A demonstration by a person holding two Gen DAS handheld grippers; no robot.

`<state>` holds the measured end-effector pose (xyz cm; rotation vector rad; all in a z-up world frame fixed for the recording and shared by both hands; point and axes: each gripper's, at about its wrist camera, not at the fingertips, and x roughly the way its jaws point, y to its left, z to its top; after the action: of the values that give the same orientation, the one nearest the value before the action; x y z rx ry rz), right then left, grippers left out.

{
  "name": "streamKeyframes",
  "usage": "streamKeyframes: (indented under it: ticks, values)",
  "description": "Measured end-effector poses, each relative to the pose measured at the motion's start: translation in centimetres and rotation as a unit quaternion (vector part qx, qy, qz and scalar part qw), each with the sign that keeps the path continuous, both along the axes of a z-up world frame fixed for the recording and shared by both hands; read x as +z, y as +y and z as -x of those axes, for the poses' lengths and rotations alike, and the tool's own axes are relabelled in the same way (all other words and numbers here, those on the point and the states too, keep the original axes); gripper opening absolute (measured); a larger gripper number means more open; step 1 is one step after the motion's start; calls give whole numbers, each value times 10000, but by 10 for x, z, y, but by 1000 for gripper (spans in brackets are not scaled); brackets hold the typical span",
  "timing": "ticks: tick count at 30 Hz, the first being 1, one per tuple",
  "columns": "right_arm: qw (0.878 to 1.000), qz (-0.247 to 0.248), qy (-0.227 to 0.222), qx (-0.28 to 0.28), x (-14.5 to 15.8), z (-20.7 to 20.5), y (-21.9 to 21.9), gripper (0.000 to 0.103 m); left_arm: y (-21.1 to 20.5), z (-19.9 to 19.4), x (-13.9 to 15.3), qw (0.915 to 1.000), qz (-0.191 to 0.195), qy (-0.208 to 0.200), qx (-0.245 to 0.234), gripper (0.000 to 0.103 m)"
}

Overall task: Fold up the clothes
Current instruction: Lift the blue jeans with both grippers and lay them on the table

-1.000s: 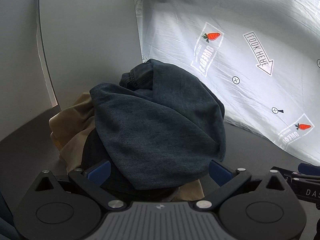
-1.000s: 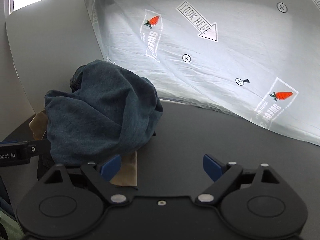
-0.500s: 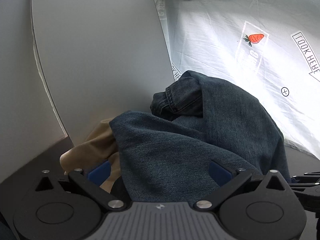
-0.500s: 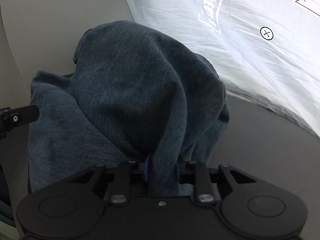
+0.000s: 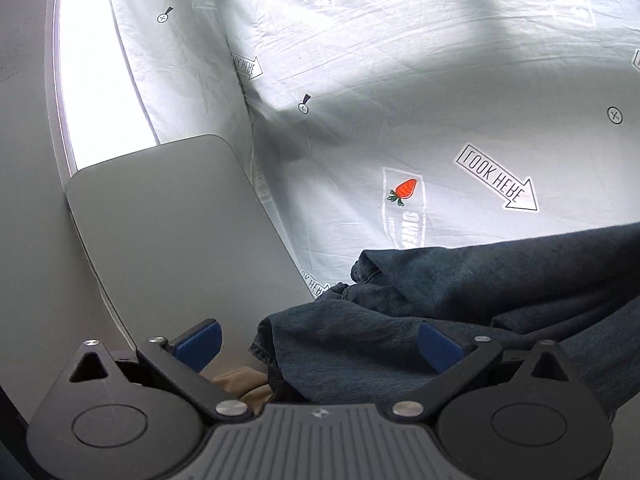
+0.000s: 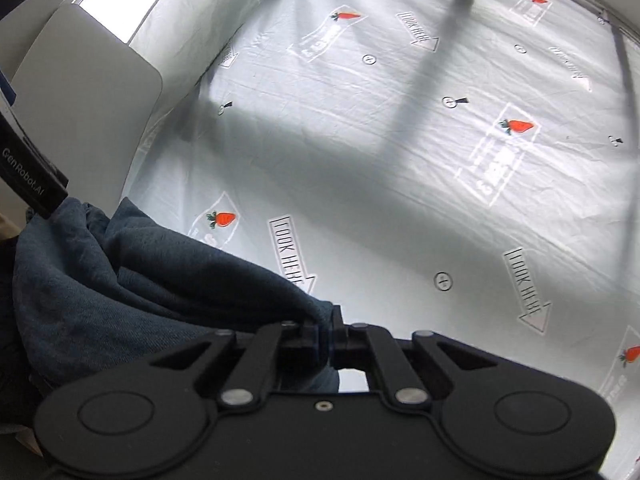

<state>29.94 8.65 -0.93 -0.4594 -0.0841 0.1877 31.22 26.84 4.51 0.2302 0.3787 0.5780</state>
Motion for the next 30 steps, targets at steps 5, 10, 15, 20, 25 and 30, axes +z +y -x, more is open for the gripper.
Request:
streamKeyframes:
  ticks: [5,10,15,20,25,30]
  values:
    - [9865,121,-98,-1629,26,24,-125,6,-67,28,-2,9978,485,85,-438,103]
    - [9523,1481,1341,-2306,-22,29,-212,48,-129,33,-26,9859,1274,440,-996,103]
    - [9342,1449,2436,-2166,-47,65,-254,58,-179,25,-57,9669,1811,885,-1567,103]
    - [9259,454,2969,-2293,-62,60,-273,66,-207,-5,-100,9243,2789,1637,-2027,103]
    - [9264,163,3056,-2195,-75,34,-285,72,-216,-45,-153,8532,4154,2292,-2166,103]
    - [9261,-100,3157,-2065,-88,-7,-286,74,-226,-92,-184,8414,4169,2828,-1956,103]
